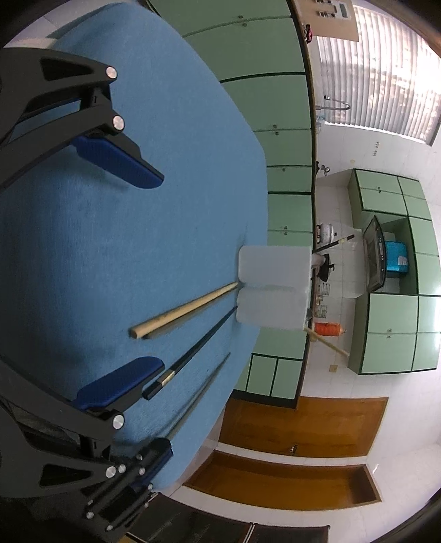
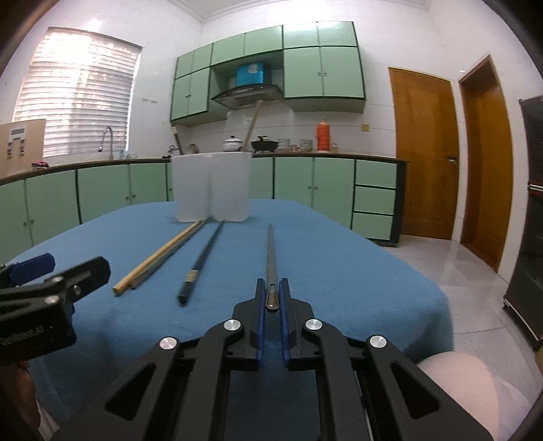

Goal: Organize utensils
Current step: 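Grasp a dark chopstick with the right tool while the left tool grasps a wooden chopstick, then carry both chopsticks to the white holder and lower them inside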

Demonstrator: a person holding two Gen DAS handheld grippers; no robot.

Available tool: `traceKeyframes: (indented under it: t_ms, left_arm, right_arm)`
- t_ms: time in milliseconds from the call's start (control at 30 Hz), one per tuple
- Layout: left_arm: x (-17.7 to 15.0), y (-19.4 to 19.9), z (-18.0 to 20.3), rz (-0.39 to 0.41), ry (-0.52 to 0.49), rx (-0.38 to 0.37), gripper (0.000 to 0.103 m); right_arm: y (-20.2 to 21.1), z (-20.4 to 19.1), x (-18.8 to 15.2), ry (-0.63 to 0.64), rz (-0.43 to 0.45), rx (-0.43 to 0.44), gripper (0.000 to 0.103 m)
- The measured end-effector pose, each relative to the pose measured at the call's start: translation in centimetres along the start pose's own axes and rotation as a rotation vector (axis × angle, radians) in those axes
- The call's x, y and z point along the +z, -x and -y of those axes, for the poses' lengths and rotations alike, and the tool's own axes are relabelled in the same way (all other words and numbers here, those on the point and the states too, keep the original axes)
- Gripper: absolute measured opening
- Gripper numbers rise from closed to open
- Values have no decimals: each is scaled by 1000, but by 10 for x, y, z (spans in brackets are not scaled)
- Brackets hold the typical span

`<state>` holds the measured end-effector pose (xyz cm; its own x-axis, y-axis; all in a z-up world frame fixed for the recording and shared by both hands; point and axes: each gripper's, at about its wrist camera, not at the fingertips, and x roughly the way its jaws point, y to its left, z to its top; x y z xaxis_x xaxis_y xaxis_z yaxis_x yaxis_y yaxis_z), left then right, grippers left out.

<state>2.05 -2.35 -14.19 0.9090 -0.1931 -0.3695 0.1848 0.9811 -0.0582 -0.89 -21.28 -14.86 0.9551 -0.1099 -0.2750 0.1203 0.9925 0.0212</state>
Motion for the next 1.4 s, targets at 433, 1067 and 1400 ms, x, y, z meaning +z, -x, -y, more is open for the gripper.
traceKeyframes:
  t_ms: [433,1067,1400]
  left_arm:
    - [-9,-11,19,-30,-60,12,56]
    - [-10,-11,35,-41,-71,-53,10]
    - [-6,-2,27,-43,-35,-58,9]
  right_arm:
    - [-1,11,-1,-27,-10,-8,8]
    - [-4,16,-2,-37,-27,-15,8]
    - [-3,15,0,-30,-21,-14,8]
